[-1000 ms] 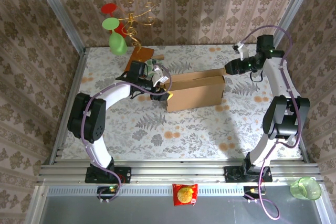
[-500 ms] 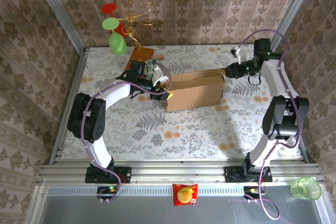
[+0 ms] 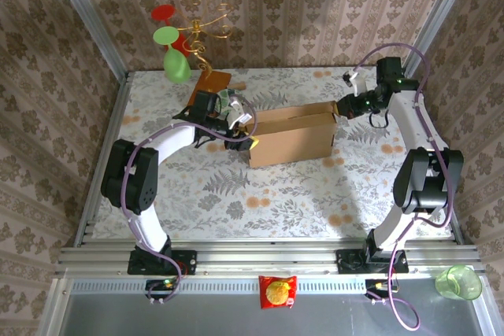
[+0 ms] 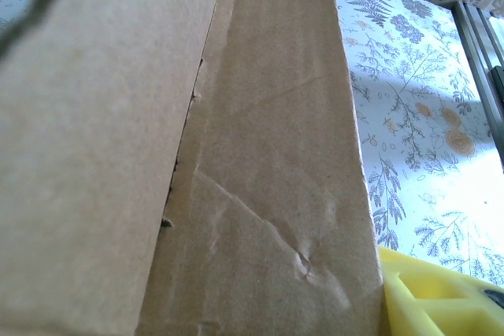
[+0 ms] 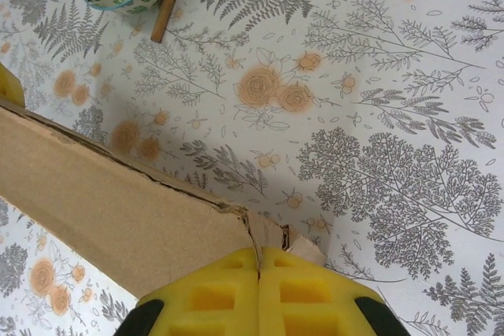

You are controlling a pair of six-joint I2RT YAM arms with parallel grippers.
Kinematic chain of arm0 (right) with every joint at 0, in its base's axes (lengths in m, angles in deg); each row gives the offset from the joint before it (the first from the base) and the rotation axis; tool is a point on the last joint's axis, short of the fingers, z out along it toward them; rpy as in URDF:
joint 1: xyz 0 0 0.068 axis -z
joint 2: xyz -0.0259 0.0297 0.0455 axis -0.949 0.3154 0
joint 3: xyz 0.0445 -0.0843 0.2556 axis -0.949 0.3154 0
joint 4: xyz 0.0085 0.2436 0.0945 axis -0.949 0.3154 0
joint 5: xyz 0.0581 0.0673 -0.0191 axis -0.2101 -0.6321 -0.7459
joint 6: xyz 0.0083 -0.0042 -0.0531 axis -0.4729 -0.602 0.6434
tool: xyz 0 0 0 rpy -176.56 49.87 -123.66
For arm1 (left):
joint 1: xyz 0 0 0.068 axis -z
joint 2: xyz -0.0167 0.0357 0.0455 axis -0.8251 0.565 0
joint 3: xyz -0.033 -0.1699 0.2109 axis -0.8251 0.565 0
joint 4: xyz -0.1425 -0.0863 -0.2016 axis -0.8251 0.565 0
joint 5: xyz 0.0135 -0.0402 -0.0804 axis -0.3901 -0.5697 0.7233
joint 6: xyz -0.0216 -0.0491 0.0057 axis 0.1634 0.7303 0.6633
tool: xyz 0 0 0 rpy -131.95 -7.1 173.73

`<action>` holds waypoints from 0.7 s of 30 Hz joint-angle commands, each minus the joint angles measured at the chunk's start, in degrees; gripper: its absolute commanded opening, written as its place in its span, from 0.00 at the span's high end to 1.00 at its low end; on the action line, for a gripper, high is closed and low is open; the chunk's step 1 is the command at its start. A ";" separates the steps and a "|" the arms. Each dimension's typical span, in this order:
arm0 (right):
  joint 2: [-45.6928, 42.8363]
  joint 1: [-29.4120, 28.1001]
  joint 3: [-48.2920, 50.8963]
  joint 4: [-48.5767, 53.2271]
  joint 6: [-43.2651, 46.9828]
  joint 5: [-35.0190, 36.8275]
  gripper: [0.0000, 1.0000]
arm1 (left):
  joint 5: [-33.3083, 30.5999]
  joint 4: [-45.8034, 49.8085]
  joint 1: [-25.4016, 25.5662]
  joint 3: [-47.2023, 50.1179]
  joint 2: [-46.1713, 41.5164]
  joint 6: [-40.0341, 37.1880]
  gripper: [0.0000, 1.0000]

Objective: Fold the paper box

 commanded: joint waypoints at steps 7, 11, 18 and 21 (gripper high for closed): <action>-4.27 -4.05 1.21 -1.82 -9.33 5.78 1.00 | -2.74 -2.00 0.19 -0.76 -0.67 2.67 0.49; -6.64 -4.35 3.66 -4.30 -13.94 7.54 1.00 | -3.75 -3.91 0.12 0.31 -1.37 4.11 0.50; -11.93 -5.41 11.96 -11.81 -23.12 9.40 1.00 | -4.23 -4.81 0.22 0.64 -1.51 4.97 0.50; -13.71 -5.99 15.02 -14.87 -25.36 10.01 1.00 | -4.29 -4.95 0.31 0.51 -1.47 4.95 0.50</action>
